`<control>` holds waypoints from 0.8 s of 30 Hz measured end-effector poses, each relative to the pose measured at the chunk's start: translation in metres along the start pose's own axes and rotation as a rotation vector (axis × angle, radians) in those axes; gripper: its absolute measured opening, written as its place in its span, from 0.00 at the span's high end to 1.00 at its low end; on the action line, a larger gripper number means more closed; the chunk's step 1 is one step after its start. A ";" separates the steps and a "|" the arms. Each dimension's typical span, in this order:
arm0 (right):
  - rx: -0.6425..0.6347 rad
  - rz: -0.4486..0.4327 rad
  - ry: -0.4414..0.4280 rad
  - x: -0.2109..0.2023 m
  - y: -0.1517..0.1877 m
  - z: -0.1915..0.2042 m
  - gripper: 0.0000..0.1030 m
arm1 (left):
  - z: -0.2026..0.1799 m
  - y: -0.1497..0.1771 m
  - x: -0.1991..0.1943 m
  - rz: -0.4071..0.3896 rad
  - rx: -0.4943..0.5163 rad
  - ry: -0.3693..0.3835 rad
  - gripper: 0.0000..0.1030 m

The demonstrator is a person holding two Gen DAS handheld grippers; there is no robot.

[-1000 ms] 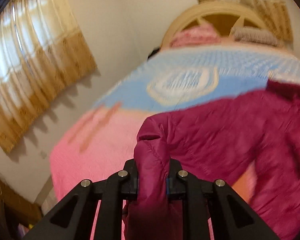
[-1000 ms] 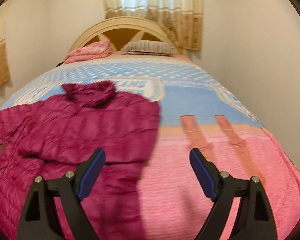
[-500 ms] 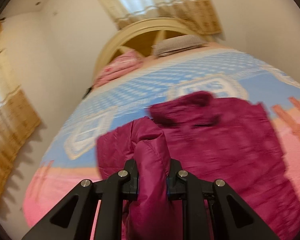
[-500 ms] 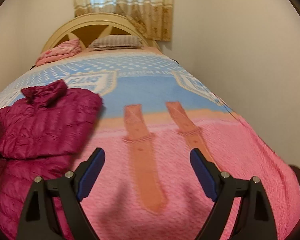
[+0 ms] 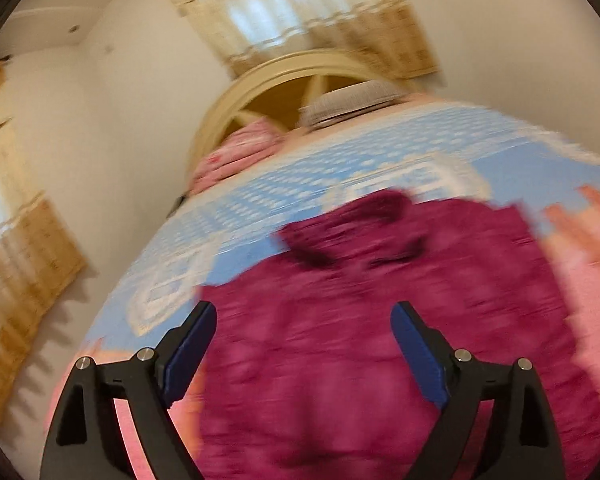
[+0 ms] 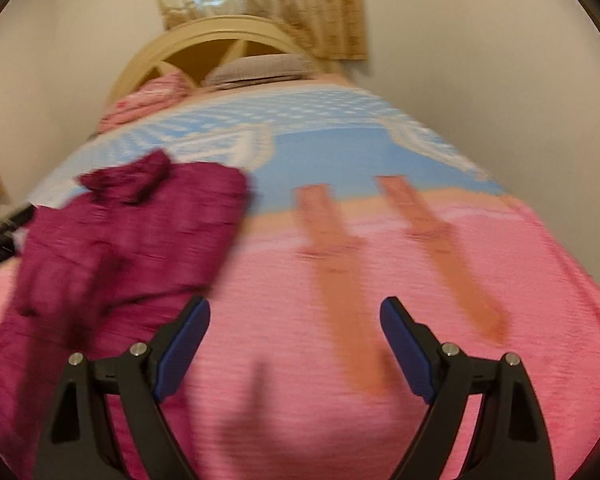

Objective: Fold large clothes

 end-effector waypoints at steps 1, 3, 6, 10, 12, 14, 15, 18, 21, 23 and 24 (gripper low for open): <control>-0.004 0.019 -0.046 0.002 -0.001 0.017 0.14 | 0.019 0.013 0.012 0.028 -0.016 -0.041 0.13; -0.022 0.064 -0.132 0.011 -0.002 0.052 0.14 | 0.046 0.034 0.034 0.100 -0.039 -0.083 0.13; -0.056 0.108 -0.201 0.028 0.000 0.096 0.14 | 0.080 0.072 0.065 0.215 -0.096 -0.129 0.13; -0.095 0.238 -0.236 0.068 0.013 0.146 0.31 | 0.109 0.122 0.095 0.334 -0.156 -0.173 0.13; -0.143 0.298 -0.201 0.087 0.024 0.162 0.69 | 0.117 0.141 0.107 0.376 -0.182 -0.164 0.13; -0.160 0.278 -0.178 0.088 0.024 0.170 0.77 | 0.123 0.158 0.116 0.408 -0.201 -0.172 0.13; -0.166 0.252 -0.163 0.085 0.021 0.171 0.79 | 0.128 0.166 0.120 0.427 -0.211 -0.180 0.13; -0.165 0.173 -0.091 0.081 0.006 0.170 0.80 | 0.138 0.188 0.132 0.480 -0.285 -0.144 0.13; -0.176 0.224 -0.101 0.095 0.002 0.173 0.56 | 0.154 0.191 0.130 0.480 -0.346 -0.139 0.13; -0.189 0.201 -0.099 0.095 -0.001 0.170 0.31 | 0.163 0.181 0.123 0.448 -0.364 -0.141 0.13; -0.180 0.170 -0.093 0.093 -0.006 0.167 0.31 | 0.170 0.173 0.118 0.420 -0.381 -0.145 0.13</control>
Point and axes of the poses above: each gripper's, at about its wrist camera, not at the fingertips, and x roughly the way its jaws point, z to its left, y to its underside, the point moved 1 cm from there along x, roughly the way its jaws point, and after that the axes turned 9 degrees about x, right-handed, at the moved point
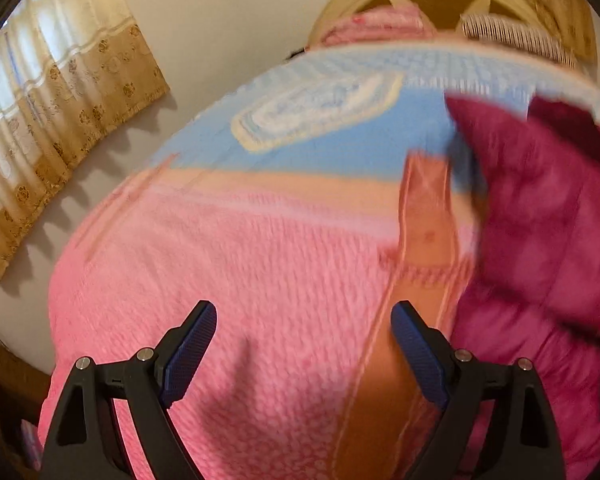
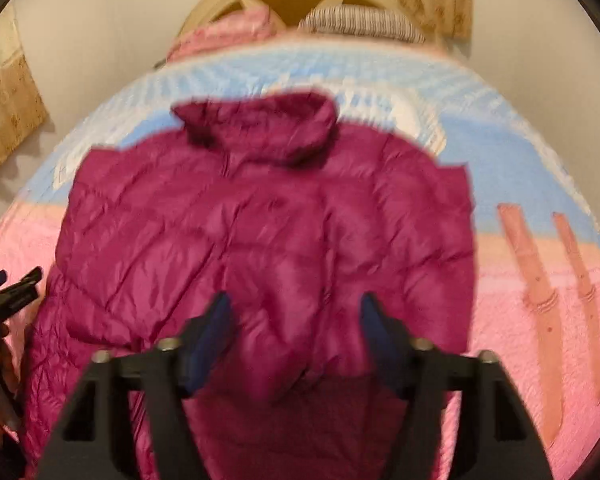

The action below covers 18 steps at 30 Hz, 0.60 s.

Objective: Fold large clothes

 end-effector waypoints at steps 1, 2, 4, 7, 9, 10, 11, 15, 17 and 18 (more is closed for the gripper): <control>0.024 -0.044 0.024 -0.007 -0.004 -0.007 0.31 | 0.003 -0.009 -0.008 -0.028 -0.018 0.003 0.13; 0.053 -0.075 0.037 -0.012 -0.008 -0.012 0.31 | 0.002 -0.017 -0.014 -0.049 -0.027 0.011 0.13; 0.133 -0.135 0.042 -0.022 -0.018 -0.026 0.30 | -0.009 -0.040 -0.029 -0.091 -0.029 0.054 0.13; 0.119 -0.122 0.033 -0.018 -0.026 -0.024 0.49 | -0.041 -0.070 -0.038 -0.116 -0.006 0.160 0.13; 0.087 -0.104 0.029 -0.012 -0.026 -0.019 0.61 | -0.062 -0.082 -0.044 -0.129 0.014 0.207 0.13; 0.083 -0.095 0.018 -0.010 -0.025 -0.018 0.62 | -0.076 -0.086 -0.041 -0.124 0.049 0.238 0.13; 0.088 -0.088 0.017 -0.008 -0.023 -0.021 0.62 | -0.087 -0.088 -0.040 -0.108 0.079 0.261 0.13; 0.129 -0.016 -0.053 0.003 -0.016 -0.031 0.53 | -0.117 -0.084 -0.022 -0.061 0.139 0.220 0.13; 0.132 0.007 -0.102 0.004 -0.008 -0.030 0.44 | -0.118 -0.078 -0.017 -0.046 0.128 0.219 0.13; 0.109 0.019 -0.105 0.005 -0.004 -0.025 0.44 | -0.116 -0.075 -0.014 -0.034 0.119 0.220 0.13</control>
Point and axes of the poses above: each gripper's, at about its wrist camera, not at the fingertips, and x roughly the way its jaws point, z to its left, y to its underside, the point moved 1 cm from there along x, roughly the way its jaws point, and after that the axes turned 9 degrees about x, right-handed, at the moved point
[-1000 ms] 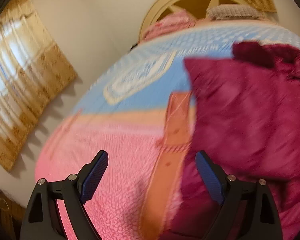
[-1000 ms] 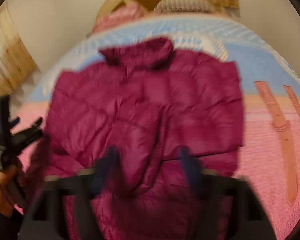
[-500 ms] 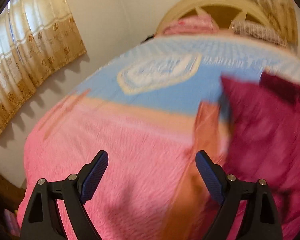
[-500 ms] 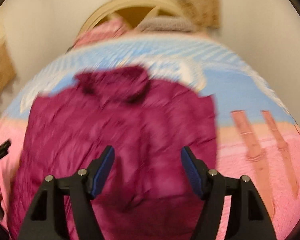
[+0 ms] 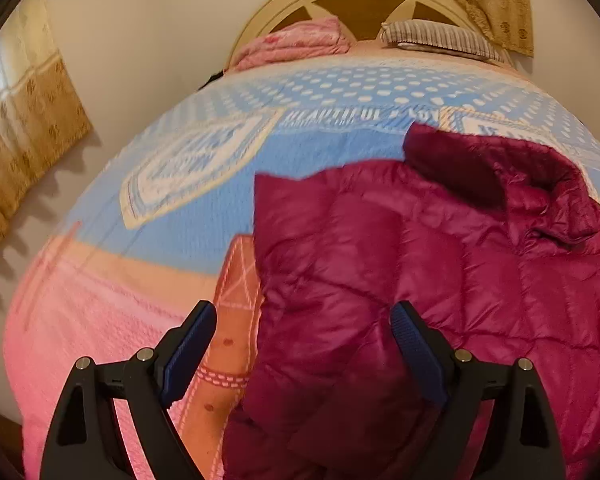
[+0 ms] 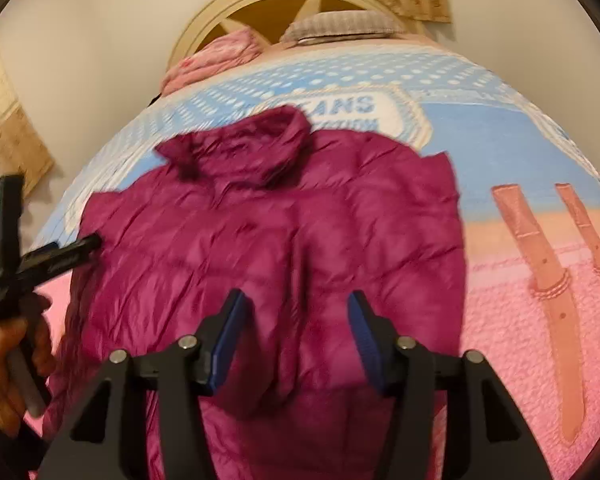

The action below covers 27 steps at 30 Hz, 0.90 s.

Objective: Fold large clothes

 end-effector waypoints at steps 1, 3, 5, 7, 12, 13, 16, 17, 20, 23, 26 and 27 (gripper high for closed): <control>-0.030 0.030 -0.012 0.005 0.007 0.007 0.44 | 0.002 0.003 0.002 0.009 -0.005 -0.002 0.13; -0.057 0.063 -0.011 0.013 0.015 0.014 0.49 | 0.007 0.008 0.003 0.011 -0.009 -0.006 0.13; -0.068 0.089 -0.012 0.019 0.024 0.020 0.78 | 0.015 0.013 0.001 0.005 -0.020 -0.003 0.13; -0.069 0.100 -0.015 0.011 0.033 0.024 0.81 | 0.025 0.016 -0.004 -0.012 -0.026 -0.014 0.13; -0.143 0.128 -0.005 -0.006 0.056 0.028 0.82 | 0.047 0.019 -0.008 -0.034 -0.042 -0.046 0.13; -0.144 0.119 0.006 -0.008 0.057 0.026 0.78 | 0.051 0.020 -0.008 -0.032 -0.050 -0.044 0.13; -0.123 0.071 0.053 -0.016 0.049 0.017 0.32 | 0.061 0.020 -0.012 -0.031 -0.089 -0.031 0.13; -0.079 0.038 0.032 -0.025 0.044 0.010 0.33 | 0.063 0.019 -0.015 -0.039 -0.098 -0.027 0.13; -0.001 -0.058 0.069 -0.044 0.025 -0.004 0.36 | 0.058 0.011 -0.030 -0.091 -0.098 -0.016 0.13; 0.023 -0.111 0.099 -0.046 0.001 -0.007 0.55 | 0.036 -0.007 -0.040 -0.115 -0.081 0.049 0.13; 0.022 -0.123 0.115 -0.033 -0.017 -0.003 0.64 | 0.003 -0.025 -0.039 -0.121 -0.053 0.137 0.13; 0.019 -0.125 0.114 -0.028 -0.022 -0.001 0.64 | -0.010 -0.030 -0.035 -0.112 -0.038 0.167 0.13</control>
Point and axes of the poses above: each gripper's, at about its wrist camera, not at the fingertips, and x roughly the way its jaws point, z to its left, y to its underside, the point moved 1 cm from there along x, roughly the way its jaws point, and after that the axes turned 9 degrees about x, right-handed, at the moved point
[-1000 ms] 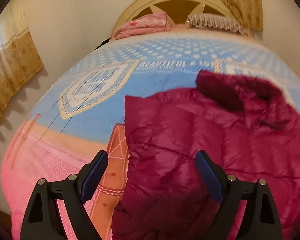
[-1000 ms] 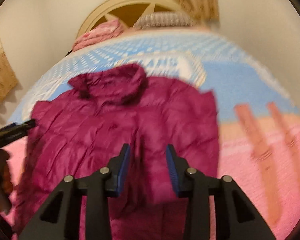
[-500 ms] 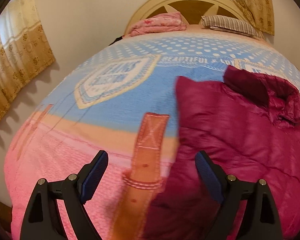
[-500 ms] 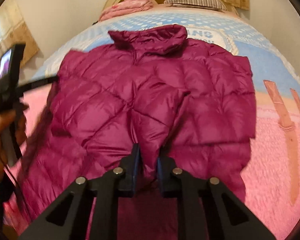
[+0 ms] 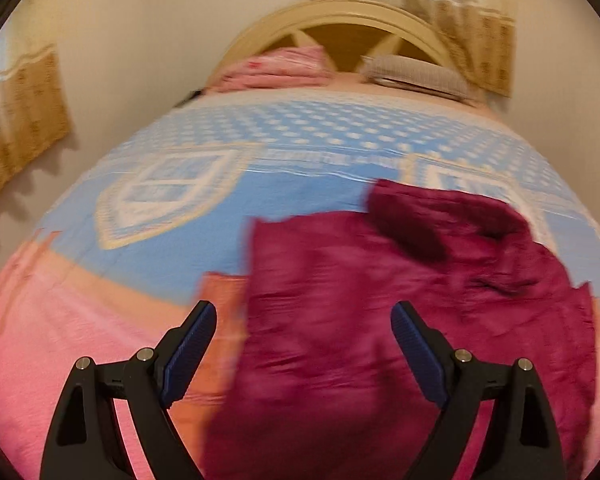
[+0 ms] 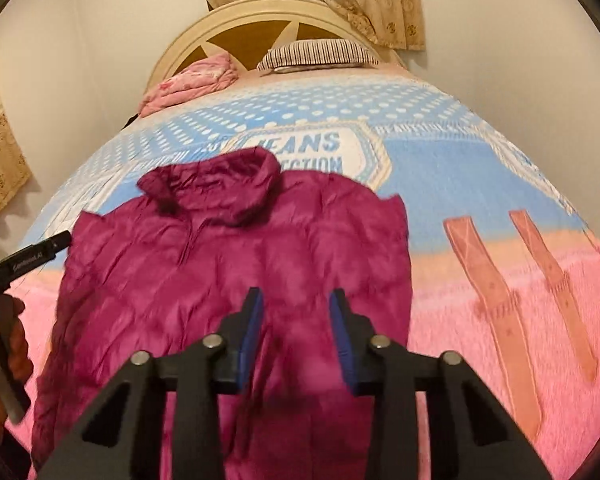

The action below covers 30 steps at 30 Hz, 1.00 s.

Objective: Fold large clothes

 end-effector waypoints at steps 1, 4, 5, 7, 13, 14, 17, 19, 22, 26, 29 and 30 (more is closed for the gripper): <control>0.000 0.005 -0.022 0.008 -0.003 0.004 0.64 | -0.011 -0.003 0.009 0.007 0.014 0.020 0.13; 0.004 0.024 -0.043 0.026 -0.001 0.013 0.64 | -0.029 -0.006 0.039 0.042 0.069 -0.009 0.13; 0.004 0.034 -0.051 0.030 0.002 0.015 0.64 | -0.030 -0.004 0.052 0.066 0.078 -0.029 0.13; 0.006 0.063 -0.080 0.040 0.014 0.021 0.64 | -0.026 0.003 0.076 0.115 0.081 -0.056 0.13; -0.112 0.085 -0.036 0.066 0.051 0.043 0.64 | -0.016 0.019 0.102 0.114 0.066 -0.012 0.08; -0.098 0.088 -0.039 0.068 0.052 0.041 0.64 | -0.015 0.020 0.103 0.112 0.063 -0.010 0.07; -0.098 0.088 -0.029 0.072 0.054 0.040 0.64 | -0.017 0.020 0.105 0.112 0.067 -0.022 0.05; -0.108 0.090 -0.018 0.073 0.056 0.042 0.64 | -0.017 0.021 0.106 0.112 0.068 -0.026 0.05; -0.113 0.089 -0.010 0.074 0.056 0.043 0.64 | -0.019 0.020 0.106 0.112 0.066 -0.026 0.04; -0.119 0.088 -0.002 0.076 0.056 0.044 0.64 | -0.020 0.021 0.105 0.110 0.069 -0.033 0.04; -0.119 0.087 -0.001 0.076 0.057 0.045 0.64 | -0.020 0.022 0.105 0.109 0.073 -0.038 0.04; -0.119 0.086 0.000 0.076 0.057 0.045 0.64 | -0.020 0.022 0.104 0.109 0.073 -0.039 0.04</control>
Point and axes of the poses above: each gripper's, at about its wrist camera, not at the fingertips, and x roughly the way its jaws point, z to its left, y to its underside, the point moved 1 cm from there along x, roughly the way its jaws point, and after that the axes turned 9 degrees about x, right-handed, at the moved point
